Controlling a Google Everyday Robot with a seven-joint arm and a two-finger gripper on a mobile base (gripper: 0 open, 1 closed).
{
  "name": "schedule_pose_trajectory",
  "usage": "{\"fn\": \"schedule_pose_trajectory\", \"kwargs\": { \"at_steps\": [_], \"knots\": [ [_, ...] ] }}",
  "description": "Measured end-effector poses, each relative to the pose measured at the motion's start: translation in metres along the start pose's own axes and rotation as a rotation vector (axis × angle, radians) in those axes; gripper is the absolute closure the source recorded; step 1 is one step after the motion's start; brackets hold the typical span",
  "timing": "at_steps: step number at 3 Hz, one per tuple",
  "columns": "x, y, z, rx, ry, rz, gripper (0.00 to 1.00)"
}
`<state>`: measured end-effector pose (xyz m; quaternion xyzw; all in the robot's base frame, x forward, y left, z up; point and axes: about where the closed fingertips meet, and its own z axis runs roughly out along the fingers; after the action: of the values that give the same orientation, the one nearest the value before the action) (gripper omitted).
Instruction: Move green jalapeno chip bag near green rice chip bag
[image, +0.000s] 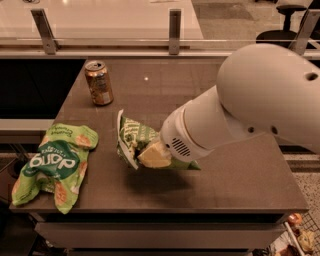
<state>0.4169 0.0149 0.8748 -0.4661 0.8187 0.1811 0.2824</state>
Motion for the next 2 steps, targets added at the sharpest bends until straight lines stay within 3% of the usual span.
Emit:
{"fn": "schedule_pose_trajectory", "kwargs": {
  "at_steps": [2],
  "knots": [
    [-0.0017,0.0022,-0.0002,0.000,0.000,-0.006,0.14]
  ]
}}
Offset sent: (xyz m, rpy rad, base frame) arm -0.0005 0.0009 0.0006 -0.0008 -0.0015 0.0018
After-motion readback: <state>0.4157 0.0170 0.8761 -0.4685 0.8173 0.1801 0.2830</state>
